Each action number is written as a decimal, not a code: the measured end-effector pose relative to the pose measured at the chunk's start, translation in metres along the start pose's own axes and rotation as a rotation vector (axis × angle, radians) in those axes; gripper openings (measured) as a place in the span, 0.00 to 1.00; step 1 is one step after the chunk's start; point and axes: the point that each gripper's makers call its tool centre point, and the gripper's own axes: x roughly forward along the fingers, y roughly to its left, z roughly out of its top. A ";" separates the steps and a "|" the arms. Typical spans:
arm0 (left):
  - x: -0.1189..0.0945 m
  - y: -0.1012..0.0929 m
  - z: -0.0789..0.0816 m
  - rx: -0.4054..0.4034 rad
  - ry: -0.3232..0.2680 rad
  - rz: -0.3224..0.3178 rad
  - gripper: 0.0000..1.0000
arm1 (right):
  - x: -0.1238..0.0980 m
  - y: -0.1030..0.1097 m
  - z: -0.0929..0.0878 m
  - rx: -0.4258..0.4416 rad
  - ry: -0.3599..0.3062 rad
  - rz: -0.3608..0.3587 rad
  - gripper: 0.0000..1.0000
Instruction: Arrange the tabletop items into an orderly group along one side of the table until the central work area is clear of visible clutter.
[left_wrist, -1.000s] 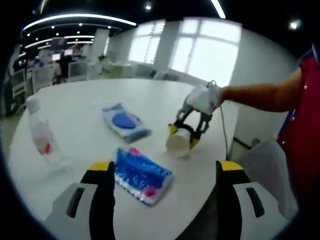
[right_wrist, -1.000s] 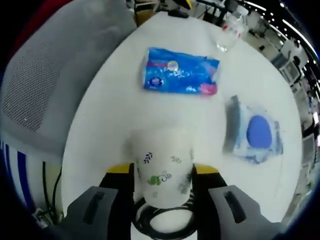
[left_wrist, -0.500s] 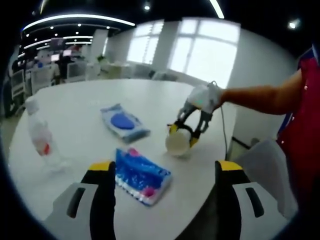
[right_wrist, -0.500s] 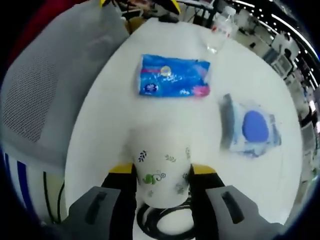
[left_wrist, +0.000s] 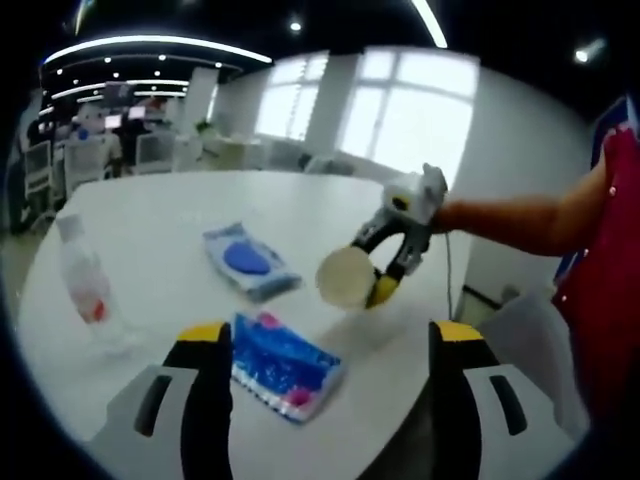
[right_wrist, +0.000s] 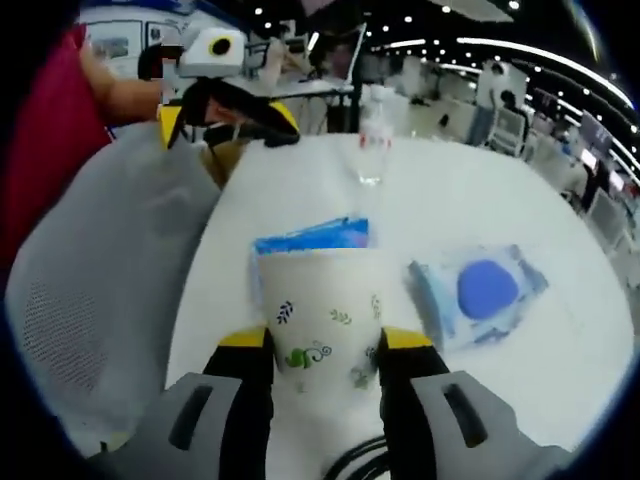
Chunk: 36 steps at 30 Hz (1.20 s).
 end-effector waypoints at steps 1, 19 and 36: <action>-0.001 0.001 0.003 -0.004 -0.010 0.001 0.77 | 0.001 -0.001 0.009 0.025 -0.046 -0.006 0.41; -0.030 0.018 0.018 -0.048 -0.087 0.052 0.75 | 0.036 -0.038 0.121 0.139 -0.500 -0.116 0.41; -0.036 0.027 0.015 -0.106 -0.087 0.075 0.75 | 0.106 -0.097 0.137 0.154 -0.610 -0.157 0.40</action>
